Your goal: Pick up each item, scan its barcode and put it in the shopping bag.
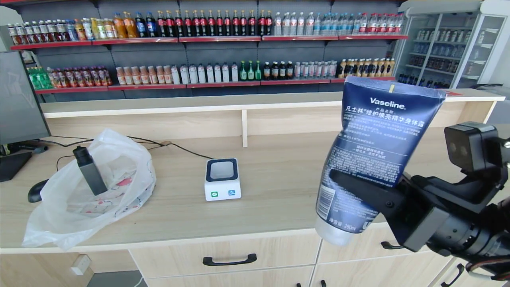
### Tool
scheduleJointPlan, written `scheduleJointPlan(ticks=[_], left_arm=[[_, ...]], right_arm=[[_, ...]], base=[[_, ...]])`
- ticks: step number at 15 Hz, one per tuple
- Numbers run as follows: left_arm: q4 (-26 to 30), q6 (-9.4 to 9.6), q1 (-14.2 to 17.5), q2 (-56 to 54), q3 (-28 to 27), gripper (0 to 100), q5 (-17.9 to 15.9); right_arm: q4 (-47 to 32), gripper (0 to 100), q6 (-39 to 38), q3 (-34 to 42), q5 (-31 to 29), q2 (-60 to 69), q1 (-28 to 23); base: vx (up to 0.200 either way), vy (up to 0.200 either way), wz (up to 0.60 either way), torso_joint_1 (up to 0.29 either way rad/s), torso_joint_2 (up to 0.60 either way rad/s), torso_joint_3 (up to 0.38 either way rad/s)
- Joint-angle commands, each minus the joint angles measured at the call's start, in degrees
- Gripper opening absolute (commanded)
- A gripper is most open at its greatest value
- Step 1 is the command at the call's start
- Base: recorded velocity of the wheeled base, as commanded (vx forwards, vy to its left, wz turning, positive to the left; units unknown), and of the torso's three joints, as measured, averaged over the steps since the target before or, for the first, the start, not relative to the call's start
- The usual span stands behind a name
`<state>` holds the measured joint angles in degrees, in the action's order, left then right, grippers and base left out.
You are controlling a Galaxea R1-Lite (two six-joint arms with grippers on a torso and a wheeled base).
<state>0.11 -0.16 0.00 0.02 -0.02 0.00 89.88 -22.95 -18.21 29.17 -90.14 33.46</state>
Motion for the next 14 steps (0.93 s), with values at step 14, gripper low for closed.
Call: scheduleJointPlan(ticks=[14], left_arm=[[0.0, -0.02, -0.2, 0.0, -0.1, 0, 0.0]], right_arm=[[0.1, 0, 25.7, 2.0, -24.1, -7.1, -16.7]], base=[[0.000, 0.000, 0.00, 0.000, 0.00, 0.000]])
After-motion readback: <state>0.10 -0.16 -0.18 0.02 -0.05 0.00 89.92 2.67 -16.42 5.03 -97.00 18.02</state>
